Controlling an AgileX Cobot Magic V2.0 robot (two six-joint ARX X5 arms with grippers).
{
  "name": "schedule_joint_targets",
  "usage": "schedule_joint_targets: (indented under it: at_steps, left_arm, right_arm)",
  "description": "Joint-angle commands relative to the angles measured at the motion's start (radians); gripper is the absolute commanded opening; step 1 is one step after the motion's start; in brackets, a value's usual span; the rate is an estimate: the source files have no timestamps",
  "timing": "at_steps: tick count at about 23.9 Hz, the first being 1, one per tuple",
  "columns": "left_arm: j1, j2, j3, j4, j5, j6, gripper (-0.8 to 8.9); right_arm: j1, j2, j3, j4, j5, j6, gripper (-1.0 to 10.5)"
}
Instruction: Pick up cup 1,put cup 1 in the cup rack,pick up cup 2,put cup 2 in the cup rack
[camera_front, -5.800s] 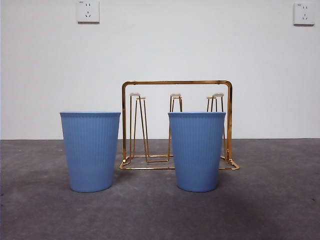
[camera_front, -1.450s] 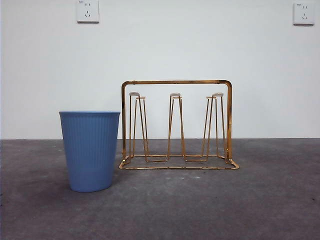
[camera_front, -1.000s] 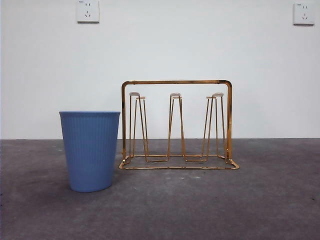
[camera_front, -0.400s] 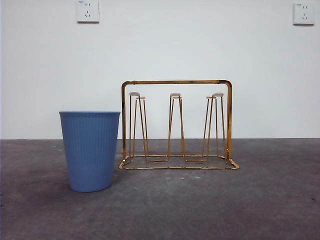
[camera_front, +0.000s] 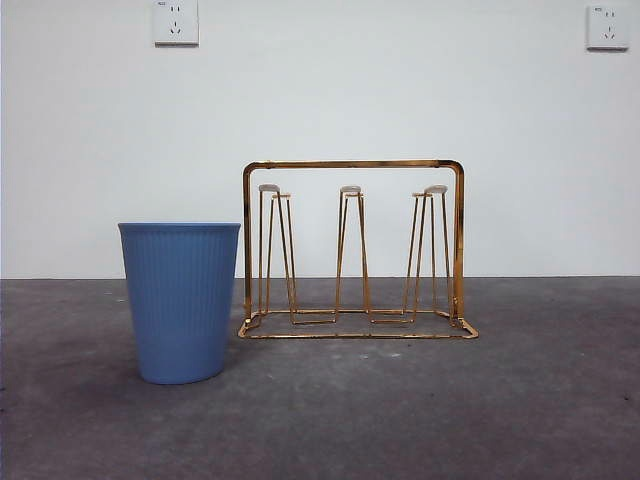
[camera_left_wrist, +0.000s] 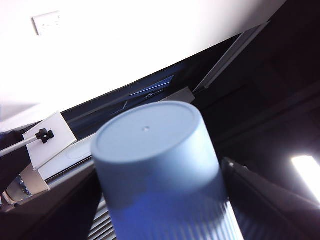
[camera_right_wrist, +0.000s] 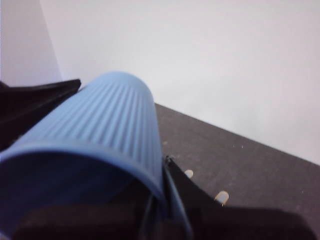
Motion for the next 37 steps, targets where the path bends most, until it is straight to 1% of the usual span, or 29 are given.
schedule_joint_targets:
  at_steps: [1, 6, 12, 13, 14, 15, 16, 22, 25, 27, 34, 37]
  left_arm:
    - [-0.005, 0.002, 0.002, 0.010, 0.041, 0.032, 2.07]
    - [-0.005, 0.002, 0.002, 0.011, 0.065, 0.035, 2.07]
    - [-0.007, 0.002, 0.002, 0.010, 0.068, 0.035, 1.99]
    - [-0.007, 0.002, 0.002, 0.010, 0.068, 0.040, 1.44]
    - [-0.007, 0.002, 0.002, 0.009, 0.068, 0.046, 0.39]
    - [-0.007, 0.002, 0.002, 0.009, 0.068, 0.046, -0.26]
    - [-0.007, 0.002, 0.002, 0.010, 0.068, 0.048, -0.06]
    - [-0.007, 0.002, 0.002, 0.004, 0.072, 0.080, -0.06]
    - [-0.006, 0.002, 0.002, -0.004, 0.076, 0.104, -0.06]
    - [-0.006, 0.002, 0.002, -0.006, 0.080, 0.114, -0.06]
    - [-0.005, 0.001, 0.002, -0.033, 0.088, 0.167, -0.06]
    - [-0.003, 0.001, 0.002, -0.064, 0.090, 0.199, -0.06]
  right_arm:
    - [0.002, 0.006, -0.009, -0.002, 0.016, -0.011, -0.1]
    - [0.002, 0.006, -0.009, -0.008, 0.016, -0.011, -0.1]
    - [0.002, 0.006, -0.009, -0.051, 0.016, -0.018, -0.1]
    - [0.002, 0.006, -0.009, -0.059, 0.016, -0.018, -0.1]
    - [0.002, 0.006, -0.009, -0.071, 0.016, -0.018, -0.1]
    - [0.002, 0.006, -0.009, -0.077, 0.016, -0.018, -0.1]
    - [0.002, 0.006, -0.009, -0.085, 0.016, -0.018, 0.0]
    - [0.002, 0.006, -0.009, -0.103, 0.016, -0.006, 0.1]
    - [0.002, 0.005, -0.007, -0.118, 0.016, -0.006, 1.2]
    - [0.002, 0.004, -0.003, -0.145, 0.016, -0.007, 1.6]
    - [0.002, -0.026, -0.002, -0.270, 0.016, -0.007, 1.6]
    - [0.002, -0.056, -0.002, -0.372, 0.019, -0.008, 1.6]
